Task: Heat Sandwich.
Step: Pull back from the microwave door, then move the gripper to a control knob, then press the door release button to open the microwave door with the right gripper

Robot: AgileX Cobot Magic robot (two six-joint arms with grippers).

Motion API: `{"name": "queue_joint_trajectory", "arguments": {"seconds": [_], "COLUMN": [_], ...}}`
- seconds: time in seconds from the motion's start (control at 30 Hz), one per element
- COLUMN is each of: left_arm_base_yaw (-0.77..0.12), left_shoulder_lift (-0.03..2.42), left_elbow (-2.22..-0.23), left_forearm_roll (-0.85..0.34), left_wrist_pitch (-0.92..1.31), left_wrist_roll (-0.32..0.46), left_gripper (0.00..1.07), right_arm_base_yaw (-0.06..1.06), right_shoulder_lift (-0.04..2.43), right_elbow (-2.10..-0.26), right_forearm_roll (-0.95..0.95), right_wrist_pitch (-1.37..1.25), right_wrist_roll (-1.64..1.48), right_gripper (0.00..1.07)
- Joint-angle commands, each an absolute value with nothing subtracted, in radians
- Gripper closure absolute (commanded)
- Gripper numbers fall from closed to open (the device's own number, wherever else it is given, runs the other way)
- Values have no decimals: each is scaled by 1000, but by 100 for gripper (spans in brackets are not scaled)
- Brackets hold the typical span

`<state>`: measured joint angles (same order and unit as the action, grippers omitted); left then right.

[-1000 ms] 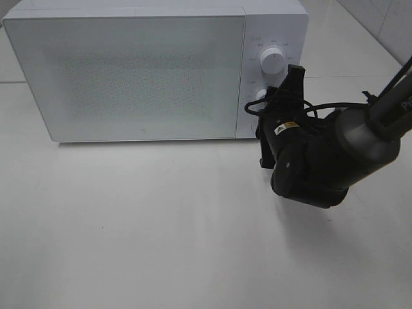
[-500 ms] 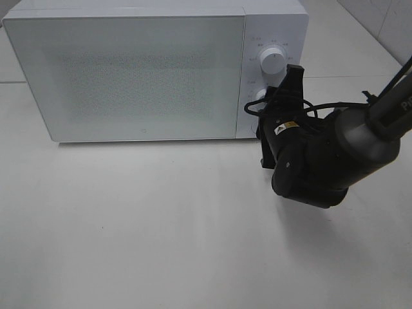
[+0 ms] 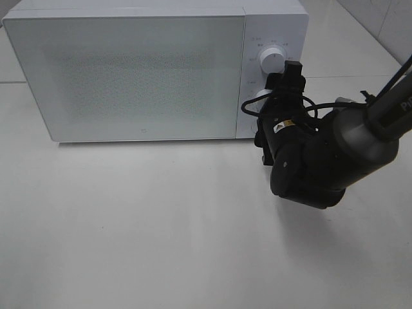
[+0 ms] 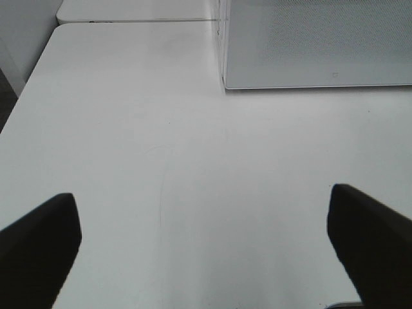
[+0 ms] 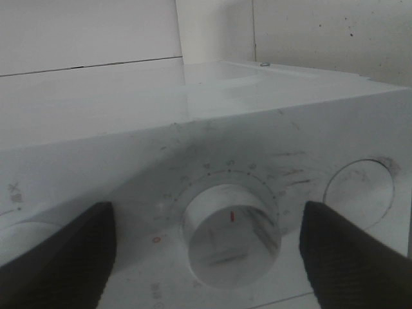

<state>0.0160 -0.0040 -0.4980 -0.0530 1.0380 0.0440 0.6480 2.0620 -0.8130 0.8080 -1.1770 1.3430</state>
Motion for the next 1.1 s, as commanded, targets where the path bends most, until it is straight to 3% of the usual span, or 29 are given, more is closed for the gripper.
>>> {"name": "queue_joint_trajectory", "arguments": {"seconds": [0.03,0.57,0.9,1.1], "left_arm_base_yaw": [15,15,15,15], "left_shoulder_lift": [-32,-32,-32,-32], "left_elbow": [-494,-494,-494,-494], "left_forearm_roll": [-63,-63,-63,-63], "left_wrist_pitch": [1033,1033,1033,1033], "left_wrist_roll": [42,42,42,42], "left_gripper": [8,8,8,8], "right_arm_base_yaw": [640,643,643,643], "right_shoulder_lift": [2052,2037,1954,1844], "right_elbow": [-827,-778,-661,-587], "right_forearm_roll": [791,733,628,585], "right_wrist_pitch": [-1353,-1335,-1181,-991], "right_wrist_roll": [1308,1305,1275,1065], "right_gripper": [31,32,32,32]}}
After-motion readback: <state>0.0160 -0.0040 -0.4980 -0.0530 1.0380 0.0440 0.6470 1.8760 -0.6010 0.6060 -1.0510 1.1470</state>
